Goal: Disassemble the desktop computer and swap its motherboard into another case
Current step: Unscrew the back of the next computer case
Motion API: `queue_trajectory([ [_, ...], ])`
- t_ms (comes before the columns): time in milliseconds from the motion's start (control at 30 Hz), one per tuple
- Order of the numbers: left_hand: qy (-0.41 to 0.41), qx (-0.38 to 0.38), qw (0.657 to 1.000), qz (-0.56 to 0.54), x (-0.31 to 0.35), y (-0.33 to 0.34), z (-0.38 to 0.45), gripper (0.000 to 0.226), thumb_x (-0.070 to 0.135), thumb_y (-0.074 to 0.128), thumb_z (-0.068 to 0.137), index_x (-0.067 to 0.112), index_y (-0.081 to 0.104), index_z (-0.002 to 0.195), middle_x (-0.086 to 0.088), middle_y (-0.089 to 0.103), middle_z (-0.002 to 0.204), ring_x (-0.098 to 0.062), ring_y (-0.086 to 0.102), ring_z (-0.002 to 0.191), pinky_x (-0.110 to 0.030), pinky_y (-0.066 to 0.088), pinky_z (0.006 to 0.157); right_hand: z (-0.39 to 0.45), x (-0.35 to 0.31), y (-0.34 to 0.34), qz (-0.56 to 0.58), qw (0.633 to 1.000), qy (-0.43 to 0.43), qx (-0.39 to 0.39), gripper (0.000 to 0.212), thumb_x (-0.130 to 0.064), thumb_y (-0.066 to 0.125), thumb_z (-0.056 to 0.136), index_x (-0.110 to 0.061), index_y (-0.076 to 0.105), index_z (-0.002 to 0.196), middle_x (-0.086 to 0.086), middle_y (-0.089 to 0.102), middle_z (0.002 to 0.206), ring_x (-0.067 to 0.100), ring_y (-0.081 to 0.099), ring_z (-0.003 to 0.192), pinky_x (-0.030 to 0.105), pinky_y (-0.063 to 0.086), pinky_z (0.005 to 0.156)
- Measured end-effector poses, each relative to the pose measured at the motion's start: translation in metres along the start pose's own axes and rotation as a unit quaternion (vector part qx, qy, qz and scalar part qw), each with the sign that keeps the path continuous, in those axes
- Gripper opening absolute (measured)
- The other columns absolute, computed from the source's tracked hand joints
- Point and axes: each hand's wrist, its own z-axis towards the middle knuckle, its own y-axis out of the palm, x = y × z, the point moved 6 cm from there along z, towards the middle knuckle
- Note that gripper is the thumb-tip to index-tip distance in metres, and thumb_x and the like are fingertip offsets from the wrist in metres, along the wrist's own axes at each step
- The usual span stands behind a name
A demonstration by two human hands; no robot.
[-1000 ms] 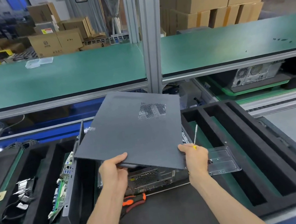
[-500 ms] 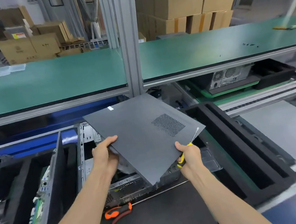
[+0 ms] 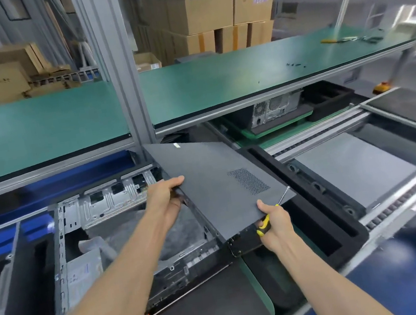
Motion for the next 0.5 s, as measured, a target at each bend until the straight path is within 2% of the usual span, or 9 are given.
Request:
queue_trajectory([
  [67, -0.007, -0.01, 1.0, -0.006, -0.008, 0.018, 0.005, 0.015, -0.015, 0.056, 0.087, -0.003, 0.063, 0.089, -0.012, 0.069, 0.075, -0.017, 0.06, 0.057, -0.023, 0.052, 0.051, 0.004, -0.009, -0.011, 0.01, 1.0, -0.001, 0.012, 0.018, 0.0, 0.064, 0.092, -0.007, 0.063, 0.109, 0.01, 0.072, 0.1, 0.018, 0.064, 0.061, 0.021, 0.036, 0.035],
  [167, -0.019, -0.021, 1.0, -0.009, -0.022, 0.045, 0.014, 0.017, -0.017, 0.056, 0.086, -0.002, 0.063, 0.092, -0.016, 0.069, 0.087, -0.02, 0.064, 0.066, -0.025, 0.054, 0.059, 0.011, -0.023, -0.027, 0.019, 0.999, -0.003, 0.029, 0.014, -0.001, 0.063, 0.093, -0.01, 0.063, 0.104, 0.007, 0.073, 0.096, 0.016, 0.065, 0.055, 0.019, 0.036, 0.035],
  [267, -0.033, -0.033, 0.999, -0.012, -0.04, 0.069, 0.019, 0.018, -0.016, 0.055, 0.088, -0.003, 0.064, 0.097, -0.016, 0.07, 0.09, -0.02, 0.07, 0.065, -0.026, 0.057, 0.054, 0.021, -0.037, -0.043, 0.042, 0.998, -0.008, 0.038, 0.013, 0.001, 0.062, 0.094, -0.011, 0.064, 0.1, 0.007, 0.074, 0.094, 0.017, 0.069, 0.06, 0.019, 0.039, 0.035],
  [333, -0.046, -0.04, 0.998, -0.012, -0.052, 0.081, 0.023, 0.022, -0.015, 0.055, 0.089, -0.005, 0.064, 0.106, -0.019, 0.071, 0.1, -0.023, 0.071, 0.075, -0.027, 0.058, 0.055, 0.027, -0.045, -0.054, 0.048, 0.998, -0.008, 0.045, 0.014, 0.002, 0.06, 0.095, -0.01, 0.064, 0.102, 0.006, 0.074, 0.094, 0.019, 0.07, 0.068, 0.019, 0.039, 0.035],
  [400, -0.059, -0.04, 0.997, -0.012, -0.065, 0.09, 0.028, 0.026, -0.015, 0.056, 0.09, -0.006, 0.062, 0.113, -0.02, 0.07, 0.108, -0.028, 0.069, 0.088, -0.029, 0.059, 0.059, 0.034, -0.051, -0.065, 0.044, 0.998, -0.004, 0.053, 0.013, 0.001, 0.061, 0.094, -0.009, 0.063, 0.103, 0.006, 0.075, 0.091, 0.019, 0.07, 0.066, 0.019, 0.038, 0.035],
  [500, -0.08, -0.042, 0.996, -0.012, -0.082, 0.103, 0.035, 0.023, -0.014, 0.057, 0.09, -0.005, 0.064, 0.109, -0.019, 0.071, 0.106, -0.029, 0.069, 0.092, -0.032, 0.062, 0.065, 0.044, -0.056, -0.08, 0.038, 0.997, 0.009, 0.069, 0.014, -0.001, 0.063, 0.094, -0.01, 0.063, 0.105, 0.007, 0.075, 0.092, 0.018, 0.07, 0.06, 0.019, 0.036, 0.035],
])
